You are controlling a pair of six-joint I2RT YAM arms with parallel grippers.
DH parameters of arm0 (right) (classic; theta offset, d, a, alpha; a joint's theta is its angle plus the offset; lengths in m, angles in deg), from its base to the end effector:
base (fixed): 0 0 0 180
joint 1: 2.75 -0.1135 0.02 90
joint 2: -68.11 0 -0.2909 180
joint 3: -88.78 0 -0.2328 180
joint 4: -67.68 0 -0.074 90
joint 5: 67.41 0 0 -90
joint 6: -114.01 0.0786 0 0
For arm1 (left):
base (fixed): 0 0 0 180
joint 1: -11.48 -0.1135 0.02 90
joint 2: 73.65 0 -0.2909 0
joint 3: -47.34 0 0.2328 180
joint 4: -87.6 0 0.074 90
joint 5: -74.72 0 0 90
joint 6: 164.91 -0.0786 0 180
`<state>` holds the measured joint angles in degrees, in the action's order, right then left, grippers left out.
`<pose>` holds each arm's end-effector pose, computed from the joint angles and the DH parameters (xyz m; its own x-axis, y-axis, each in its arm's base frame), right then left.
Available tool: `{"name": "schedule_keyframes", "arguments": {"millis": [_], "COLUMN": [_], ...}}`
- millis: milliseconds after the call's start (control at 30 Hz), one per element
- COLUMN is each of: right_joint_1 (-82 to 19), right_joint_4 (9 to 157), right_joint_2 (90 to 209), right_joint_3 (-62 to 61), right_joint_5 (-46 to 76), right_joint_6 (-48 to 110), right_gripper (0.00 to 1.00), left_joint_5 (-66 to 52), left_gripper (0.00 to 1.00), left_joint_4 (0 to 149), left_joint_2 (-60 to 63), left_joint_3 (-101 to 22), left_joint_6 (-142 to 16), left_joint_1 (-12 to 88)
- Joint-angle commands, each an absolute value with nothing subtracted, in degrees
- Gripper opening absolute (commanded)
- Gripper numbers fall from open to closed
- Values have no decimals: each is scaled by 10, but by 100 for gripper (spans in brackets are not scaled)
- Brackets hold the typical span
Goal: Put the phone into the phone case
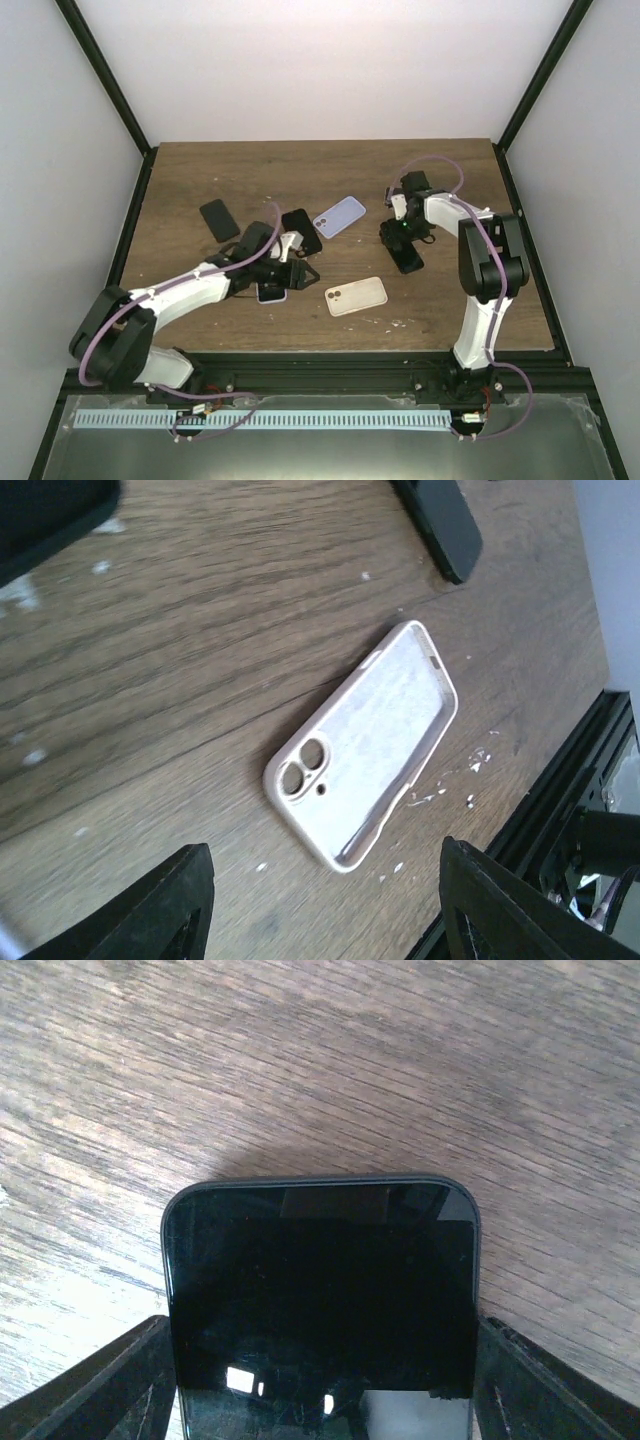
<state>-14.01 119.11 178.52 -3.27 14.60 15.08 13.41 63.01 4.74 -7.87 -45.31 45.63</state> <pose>0.3693 0.0847 0.1513 -0.8949 -0.3349 -0.2948 -0.3747 0.9229 0.0889 0.2035 -0.1837 0.2010 -0.9079 0.0923 -0.4088 0.3577 0.6790 -0.6411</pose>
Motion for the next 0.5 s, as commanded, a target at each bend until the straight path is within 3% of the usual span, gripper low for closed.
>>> {"name": "schedule_keyframes", "arguments": {"millis": [0, 133, 467], "right_joint_1": [-133, -133, -141], "right_joint_4": [1233, 1248, 1240], "right_joint_2": [1802, 1783, 1745], "right_joint_3": [-31, -60, -101], "right_joint_5": [151, 187, 233], "right_joint_6": [206, 186, 185], "right_gripper": [76, 82, 83], "left_joint_5": [112, 126, 31], "left_gripper": [63, 63, 61], "left_joint_4": [674, 701, 651], "left_joint_2": [93, 137, 244], "left_joint_3": [-125, -151, -227], "left_joint_6": [-496, -521, -607], "left_joint_1": [494, 524, 584]}}
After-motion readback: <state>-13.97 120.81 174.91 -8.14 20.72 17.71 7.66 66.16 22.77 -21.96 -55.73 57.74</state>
